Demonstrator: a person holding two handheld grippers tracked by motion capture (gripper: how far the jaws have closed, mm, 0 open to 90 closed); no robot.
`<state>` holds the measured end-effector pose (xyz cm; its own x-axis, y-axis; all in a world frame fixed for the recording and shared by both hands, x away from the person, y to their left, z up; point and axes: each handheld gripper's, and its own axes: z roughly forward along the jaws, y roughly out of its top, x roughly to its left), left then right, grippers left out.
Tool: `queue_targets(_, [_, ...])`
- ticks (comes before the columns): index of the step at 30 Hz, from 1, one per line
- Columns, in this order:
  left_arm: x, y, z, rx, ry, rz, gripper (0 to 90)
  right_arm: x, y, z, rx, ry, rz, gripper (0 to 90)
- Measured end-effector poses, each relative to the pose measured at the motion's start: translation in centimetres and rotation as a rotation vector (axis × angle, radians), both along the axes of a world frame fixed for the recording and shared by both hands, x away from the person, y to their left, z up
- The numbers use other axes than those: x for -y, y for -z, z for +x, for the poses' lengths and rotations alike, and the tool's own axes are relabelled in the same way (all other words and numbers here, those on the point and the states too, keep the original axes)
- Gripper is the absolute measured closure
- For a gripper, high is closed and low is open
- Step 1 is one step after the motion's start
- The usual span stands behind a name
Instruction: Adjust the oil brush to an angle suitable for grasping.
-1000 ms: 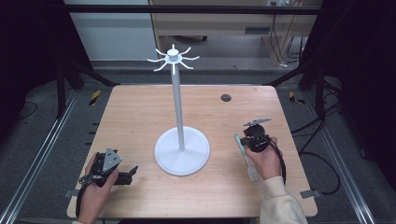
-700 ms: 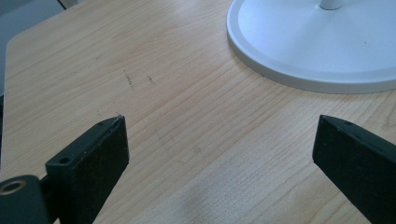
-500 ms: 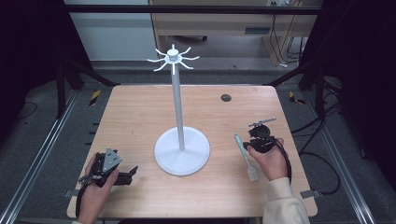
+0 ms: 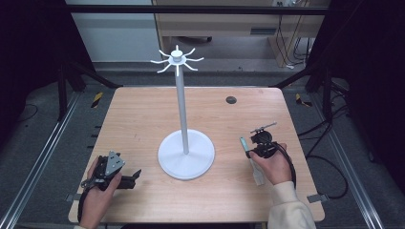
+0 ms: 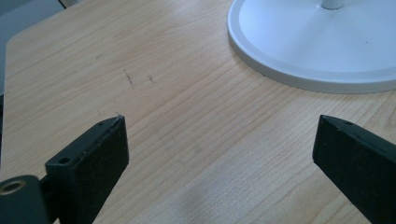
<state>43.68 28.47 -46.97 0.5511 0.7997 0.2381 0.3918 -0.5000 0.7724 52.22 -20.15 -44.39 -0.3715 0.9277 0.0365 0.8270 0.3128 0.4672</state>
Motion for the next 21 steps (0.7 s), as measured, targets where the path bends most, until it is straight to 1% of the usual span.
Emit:
queue_targets(3, [0.0, 0.0, 0.0, -0.001, 0.001, 0.002, 3.2, -0.1, 0.4, 0.1, -0.016, -0.002, -0.006, 58.3])
queue_targets(4, [0.0, 0.0, 0.0, -0.001, 0.001, 0.002, 3.2, -0.1, 0.4, 0.1, -0.028, 0.0, -0.007, 58.7])
queue_targets(5, [0.0, 0.0, 0.0, -0.001, 0.001, 0.002, 3.2, -0.1, 0.5, 0.1, -0.03, -0.01, -0.009, 59.0])
queue_targets(8, [0.0, 0.0, 0.0, -0.001, 0.002, 0.003, 3.2, -0.2, 0.7, 0.0, -0.053, 0.005, -0.014, 60.3])
queue_targets(13, [0.1, 0.0, 0.0, -0.005, 0.004, 0.009, 3.2, -0.1, 1.3, 0.2, -0.073, 0.002, -0.03, 64.3])
queue_targets(14, [0.1, 0.0, 0.0, -0.006, 0.006, 0.009, 3.2, -0.1, 1.5, 0.2, -0.087, 0.003, -0.032, 65.6])
queue_targets(15, [0.1, 0.0, 0.0, -0.006, 0.006, 0.009, 3.2, -0.1, 1.5, 0.2, -0.087, 0.003, -0.032, 65.6])
queue_targets(16, [0.1, 0.0, 0.0, -0.006, 0.007, 0.008, 3.2, -0.1, 1.6, 0.3, -0.093, 0.005, -0.026, 67.8])
queue_targets(18, [0.2, 0.1, 0.0, -0.005, 0.007, 0.008, 3.2, 0.0, 1.7, 0.3, -0.099, 0.01, -0.026, 69.4])
queue_targets(21, [0.2, 0.1, 0.0, -0.005, 0.007, 0.009, 3.2, 0.0, 1.8, 0.3, -0.109, 0.009, -0.028, 70.6])
